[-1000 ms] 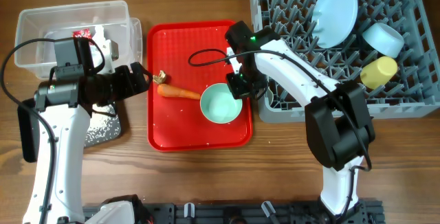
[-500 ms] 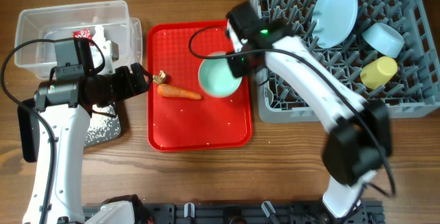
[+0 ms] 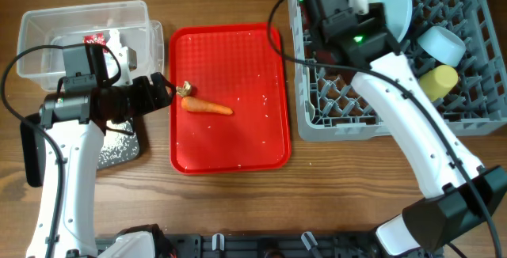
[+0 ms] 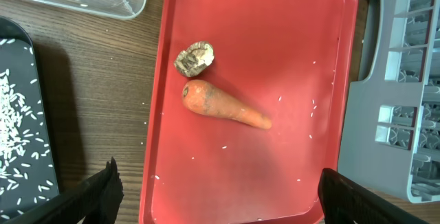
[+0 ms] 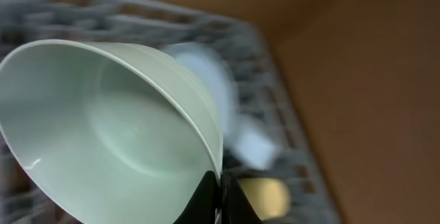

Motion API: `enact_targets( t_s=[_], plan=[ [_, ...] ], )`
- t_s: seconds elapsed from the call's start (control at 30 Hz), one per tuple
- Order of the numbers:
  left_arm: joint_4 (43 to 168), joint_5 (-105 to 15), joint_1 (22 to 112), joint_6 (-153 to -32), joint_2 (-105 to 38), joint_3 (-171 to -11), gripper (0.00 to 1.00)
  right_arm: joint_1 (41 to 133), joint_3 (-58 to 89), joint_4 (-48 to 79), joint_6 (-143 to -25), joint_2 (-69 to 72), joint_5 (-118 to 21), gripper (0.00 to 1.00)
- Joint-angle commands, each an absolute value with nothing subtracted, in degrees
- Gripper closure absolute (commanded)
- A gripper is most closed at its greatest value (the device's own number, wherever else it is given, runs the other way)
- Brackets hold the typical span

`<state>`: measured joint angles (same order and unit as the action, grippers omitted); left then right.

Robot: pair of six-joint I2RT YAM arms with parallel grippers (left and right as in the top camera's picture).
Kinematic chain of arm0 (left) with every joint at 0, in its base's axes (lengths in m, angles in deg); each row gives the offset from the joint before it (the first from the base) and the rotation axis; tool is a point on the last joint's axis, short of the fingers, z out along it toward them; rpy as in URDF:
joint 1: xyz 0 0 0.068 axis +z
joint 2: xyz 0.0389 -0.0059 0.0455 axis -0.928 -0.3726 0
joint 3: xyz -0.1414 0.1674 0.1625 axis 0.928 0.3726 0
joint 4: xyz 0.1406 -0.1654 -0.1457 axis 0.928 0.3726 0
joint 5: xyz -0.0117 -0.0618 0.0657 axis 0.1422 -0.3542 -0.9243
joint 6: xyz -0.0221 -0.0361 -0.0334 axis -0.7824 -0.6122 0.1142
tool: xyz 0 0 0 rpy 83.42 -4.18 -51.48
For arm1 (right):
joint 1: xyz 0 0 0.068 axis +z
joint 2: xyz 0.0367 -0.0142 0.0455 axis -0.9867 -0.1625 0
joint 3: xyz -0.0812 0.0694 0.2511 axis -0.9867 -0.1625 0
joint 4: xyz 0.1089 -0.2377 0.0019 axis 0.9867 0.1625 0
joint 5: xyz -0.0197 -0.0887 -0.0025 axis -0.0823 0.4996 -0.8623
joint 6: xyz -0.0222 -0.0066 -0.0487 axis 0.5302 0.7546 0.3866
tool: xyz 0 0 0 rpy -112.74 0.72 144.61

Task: Sort waste into correct bins and load items into the dishwasher rack
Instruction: 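Lift the green bowl and carry it right into the dish rack, then set the green bowl in the rack and withdraw the right gripper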

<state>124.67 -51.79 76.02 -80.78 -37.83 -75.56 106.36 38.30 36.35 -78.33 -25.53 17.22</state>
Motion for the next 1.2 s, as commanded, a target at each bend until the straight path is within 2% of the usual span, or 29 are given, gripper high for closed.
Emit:
enact_targets(
  t_s=[0.0,0.47,0.73,1.17],
  plan=[
    [124.72,-52.1,76.33,-81.11,-37.38,-75.95,0.07,103.52,39.13,36.44,-78.96,-25.13,29.31,0.96],
    [124.89,-52.08,76.33,-81.11,-37.38,-75.95,0.07,99.0,33.65,32.81,-79.0,-31.19,24.18,0.96],
    [124.96,-52.08,76.33,-81.11,-37.38,-75.95,0.07,100.99,33.65,32.85,-79.05,-39.36,23.67,0.96],
    [125.35,-52.1,76.33,-81.11,-37.38,-75.95,0.07,103.74,33.56,35.65,-80.45,-43.41,16.68,0.96]
  ],
)
